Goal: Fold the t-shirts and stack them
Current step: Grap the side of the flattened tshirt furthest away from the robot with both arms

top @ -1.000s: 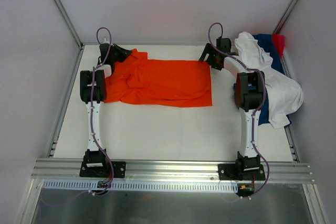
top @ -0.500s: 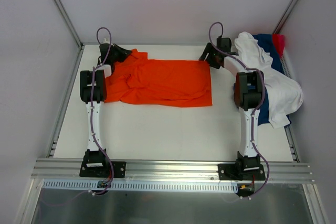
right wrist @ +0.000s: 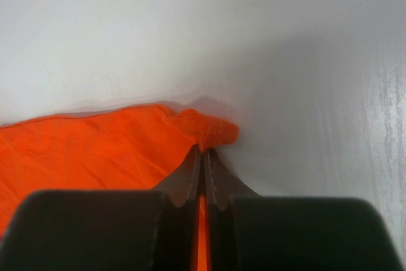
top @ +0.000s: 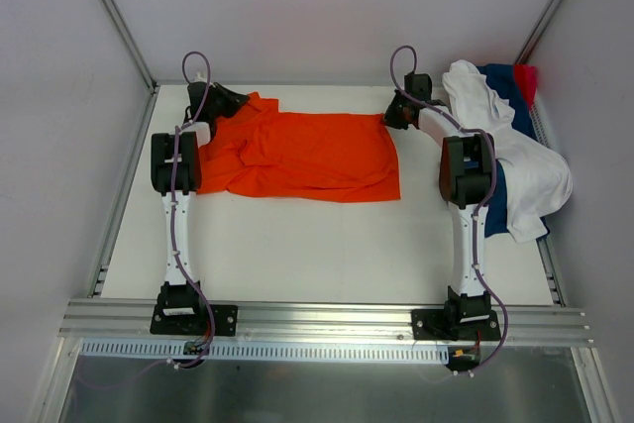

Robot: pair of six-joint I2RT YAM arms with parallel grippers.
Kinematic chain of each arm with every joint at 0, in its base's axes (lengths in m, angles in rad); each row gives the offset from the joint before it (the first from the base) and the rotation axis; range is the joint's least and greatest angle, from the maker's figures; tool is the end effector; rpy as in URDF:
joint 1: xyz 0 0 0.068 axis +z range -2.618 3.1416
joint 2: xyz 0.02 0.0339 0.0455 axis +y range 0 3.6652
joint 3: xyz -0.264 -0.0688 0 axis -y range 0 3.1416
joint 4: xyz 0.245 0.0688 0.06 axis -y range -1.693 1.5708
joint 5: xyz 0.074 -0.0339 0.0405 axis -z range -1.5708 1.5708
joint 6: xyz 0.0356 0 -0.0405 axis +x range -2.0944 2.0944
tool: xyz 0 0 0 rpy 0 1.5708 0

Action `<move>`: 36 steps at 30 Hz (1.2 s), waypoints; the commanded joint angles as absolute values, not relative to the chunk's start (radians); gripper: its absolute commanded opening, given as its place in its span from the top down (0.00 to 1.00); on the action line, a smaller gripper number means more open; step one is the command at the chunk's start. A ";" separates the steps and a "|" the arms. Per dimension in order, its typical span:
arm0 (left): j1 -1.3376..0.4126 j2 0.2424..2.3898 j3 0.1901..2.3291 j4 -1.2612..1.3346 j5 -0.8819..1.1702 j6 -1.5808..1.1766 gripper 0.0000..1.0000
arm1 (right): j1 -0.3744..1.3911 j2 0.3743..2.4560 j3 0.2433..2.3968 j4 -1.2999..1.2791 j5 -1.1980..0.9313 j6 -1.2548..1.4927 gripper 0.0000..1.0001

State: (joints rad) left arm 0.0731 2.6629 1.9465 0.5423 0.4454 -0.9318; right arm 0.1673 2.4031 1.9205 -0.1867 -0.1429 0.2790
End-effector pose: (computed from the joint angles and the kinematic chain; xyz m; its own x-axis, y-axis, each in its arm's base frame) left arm 0.5826 0.0273 0.1011 -0.3898 -0.7549 -0.5275 0.0744 0.5451 -0.8351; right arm 0.5373 0.0959 0.1629 -0.6638 0.1643 -0.7296 -0.0958 0.9488 0.3009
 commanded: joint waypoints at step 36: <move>0.083 2.070 1.675 0.322 0.502 -0.703 1.00 | 0.189 2.043 1.743 -0.281 -0.135 0.176 0.99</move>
State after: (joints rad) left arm 0.0738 2.1746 1.7020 0.3798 0.4908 -0.7818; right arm 0.1841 2.1490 1.7546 -0.2508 -0.1413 0.2077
